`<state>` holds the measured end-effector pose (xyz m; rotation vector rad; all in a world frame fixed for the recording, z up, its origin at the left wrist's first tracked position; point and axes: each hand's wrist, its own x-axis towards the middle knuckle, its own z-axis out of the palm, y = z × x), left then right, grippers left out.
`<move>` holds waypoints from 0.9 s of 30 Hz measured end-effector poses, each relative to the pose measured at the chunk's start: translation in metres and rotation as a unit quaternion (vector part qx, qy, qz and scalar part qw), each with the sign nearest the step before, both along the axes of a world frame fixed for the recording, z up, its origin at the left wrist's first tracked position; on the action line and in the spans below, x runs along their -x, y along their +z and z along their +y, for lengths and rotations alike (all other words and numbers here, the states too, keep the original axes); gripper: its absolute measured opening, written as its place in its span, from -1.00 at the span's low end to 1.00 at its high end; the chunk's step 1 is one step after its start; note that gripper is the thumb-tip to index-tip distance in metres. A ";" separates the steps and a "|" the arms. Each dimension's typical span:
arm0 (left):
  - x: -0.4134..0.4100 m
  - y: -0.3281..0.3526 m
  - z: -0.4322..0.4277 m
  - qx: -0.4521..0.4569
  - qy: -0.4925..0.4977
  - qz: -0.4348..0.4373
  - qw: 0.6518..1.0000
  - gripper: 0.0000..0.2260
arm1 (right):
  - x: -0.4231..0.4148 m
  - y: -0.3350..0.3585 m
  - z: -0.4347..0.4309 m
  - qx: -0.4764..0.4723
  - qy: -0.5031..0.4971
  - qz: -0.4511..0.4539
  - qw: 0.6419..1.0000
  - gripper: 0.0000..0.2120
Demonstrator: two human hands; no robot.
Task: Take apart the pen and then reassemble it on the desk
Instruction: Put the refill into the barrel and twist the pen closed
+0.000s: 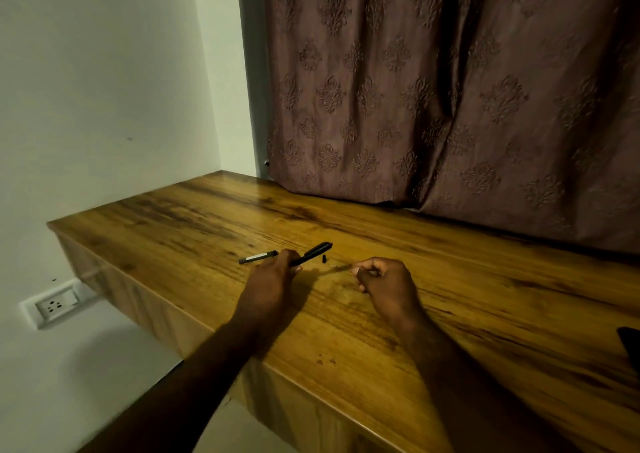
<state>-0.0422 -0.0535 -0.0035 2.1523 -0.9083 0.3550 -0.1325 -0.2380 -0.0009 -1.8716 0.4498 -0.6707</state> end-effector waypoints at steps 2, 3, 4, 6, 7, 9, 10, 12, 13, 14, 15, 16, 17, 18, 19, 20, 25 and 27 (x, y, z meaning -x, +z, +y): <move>-0.016 -0.006 0.014 -0.040 0.018 -0.066 0.997 -0.88 | -0.007 0.001 -0.002 0.028 -0.020 0.017 0.999 -0.94; -0.023 -0.008 0.017 -0.049 0.029 -0.082 0.995 -0.87 | -0.012 0.003 -0.002 0.054 -0.025 0.029 0.998 -0.94; -0.028 -0.010 0.018 -0.048 0.039 -0.090 0.994 -0.87 | -0.018 0.004 -0.003 0.082 -0.026 0.041 0.995 -0.93; -0.028 -0.008 0.015 -0.038 0.051 -0.099 0.993 -0.86 | -0.030 0.007 -0.003 0.132 -0.018 0.068 0.989 -0.91; -0.027 -0.008 0.014 -0.037 0.051 -0.110 0.992 -0.82 | -0.036 0.008 -0.001 0.150 -0.012 0.086 0.985 -0.91; -0.026 -0.008 0.014 -0.037 0.051 -0.124 0.990 -0.75 | -0.049 0.008 0.000 0.175 -0.003 0.117 0.978 -0.91; -0.026 -0.008 0.015 -0.036 0.054 -0.128 0.990 -0.75 | -0.054 0.006 0.001 0.193 -0.008 0.137 0.972 -0.90; -0.028 -0.009 0.016 -0.042 0.062 -0.131 0.989 -0.80 | -0.059 0.005 0.002 0.229 -0.026 0.175 0.957 -0.93; -0.028 -0.009 0.015 -0.045 0.064 -0.131 0.988 -0.82 | -0.060 0.006 0.002 0.237 -0.033 0.182 0.954 -0.94; -0.028 -0.009 0.014 -0.046 0.065 -0.132 0.988 -0.83 | -0.061 0.006 0.001 0.241 -0.038 0.183 0.952 -0.94; -0.029 -0.009 0.014 -0.045 0.065 -0.130 0.988 -0.83 | -0.061 0.006 0.001 0.243 -0.040 0.180 0.952 -0.93; -0.029 -0.009 0.013 -0.041 0.064 -0.128 0.989 -0.83 | -0.061 0.005 0.000 0.244 -0.039 0.171 0.954 -0.92; -0.028 -0.008 0.014 -0.038 0.062 -0.121 0.990 -0.82 | -0.060 0.004 0.000 0.235 -0.029 0.149 0.960 -0.90; -0.027 -0.007 0.014 -0.033 0.059 -0.117 0.991 -0.80 | -0.059 0.003 -0.001 0.208 -0.015 0.114 0.971 -0.86; -0.025 -0.006 0.015 -0.029 0.054 -0.114 0.992 -0.79 | -0.058 0.002 -0.001 0.165 -0.001 0.071 0.984 -0.83; -0.024 -0.005 0.015 -0.024 0.048 -0.117 0.992 -0.80 | -0.056 0.003 -0.001 0.114 0.008 0.032 0.993 -0.81; -0.021 -0.005 0.015 -0.024 0.052 -0.133 0.989 -0.86 | -0.050 0.011 0.016 -0.094 0.080 -0.057 0.991 -0.88; -0.021 -0.006 0.015 -0.026 0.058 -0.132 0.989 -0.85 | -0.049 0.014 0.026 -0.127 0.110 -0.069 0.983 -0.85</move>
